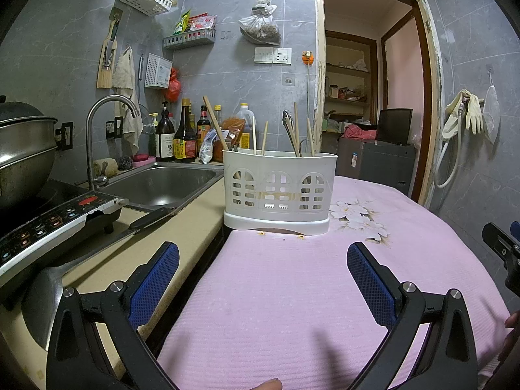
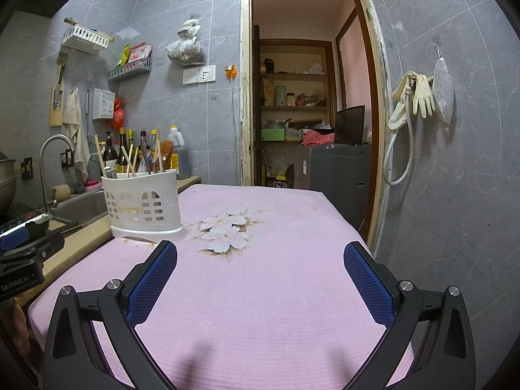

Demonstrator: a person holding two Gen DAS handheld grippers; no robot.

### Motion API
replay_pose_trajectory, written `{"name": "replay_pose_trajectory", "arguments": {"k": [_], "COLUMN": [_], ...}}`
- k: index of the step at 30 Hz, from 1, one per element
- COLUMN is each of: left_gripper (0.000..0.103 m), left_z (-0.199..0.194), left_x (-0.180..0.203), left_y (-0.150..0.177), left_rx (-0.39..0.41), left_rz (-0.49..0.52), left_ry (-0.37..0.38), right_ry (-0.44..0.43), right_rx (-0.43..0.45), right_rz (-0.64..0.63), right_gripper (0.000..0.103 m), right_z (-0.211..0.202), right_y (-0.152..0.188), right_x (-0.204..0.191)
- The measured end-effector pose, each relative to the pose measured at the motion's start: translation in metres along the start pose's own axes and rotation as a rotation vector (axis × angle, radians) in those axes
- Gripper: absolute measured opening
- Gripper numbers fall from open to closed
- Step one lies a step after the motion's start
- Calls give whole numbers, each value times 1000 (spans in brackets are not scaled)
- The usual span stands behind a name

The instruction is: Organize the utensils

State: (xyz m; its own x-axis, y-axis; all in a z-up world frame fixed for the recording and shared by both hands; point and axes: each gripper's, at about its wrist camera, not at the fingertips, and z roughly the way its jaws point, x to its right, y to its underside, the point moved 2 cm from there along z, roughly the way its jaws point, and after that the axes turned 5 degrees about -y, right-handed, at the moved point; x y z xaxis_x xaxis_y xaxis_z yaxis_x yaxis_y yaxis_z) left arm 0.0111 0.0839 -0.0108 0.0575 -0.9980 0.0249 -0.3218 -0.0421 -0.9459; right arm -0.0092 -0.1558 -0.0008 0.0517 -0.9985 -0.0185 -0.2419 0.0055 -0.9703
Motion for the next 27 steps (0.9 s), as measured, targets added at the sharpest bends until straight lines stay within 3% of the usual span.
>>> {"name": "replay_pose_trajectory", "arguments": {"k": [27], "left_gripper": [101], "left_z": [5], "left_x": [1], "left_y": [5], "left_rx": [25], "left_rz": [49], "left_ry": [-52], "right_ry": [-11], "right_rx": [-12], "right_rz": [-5], "right_gripper": [103], "right_z": [1], "right_y": [5], "right_x": [-1]}}
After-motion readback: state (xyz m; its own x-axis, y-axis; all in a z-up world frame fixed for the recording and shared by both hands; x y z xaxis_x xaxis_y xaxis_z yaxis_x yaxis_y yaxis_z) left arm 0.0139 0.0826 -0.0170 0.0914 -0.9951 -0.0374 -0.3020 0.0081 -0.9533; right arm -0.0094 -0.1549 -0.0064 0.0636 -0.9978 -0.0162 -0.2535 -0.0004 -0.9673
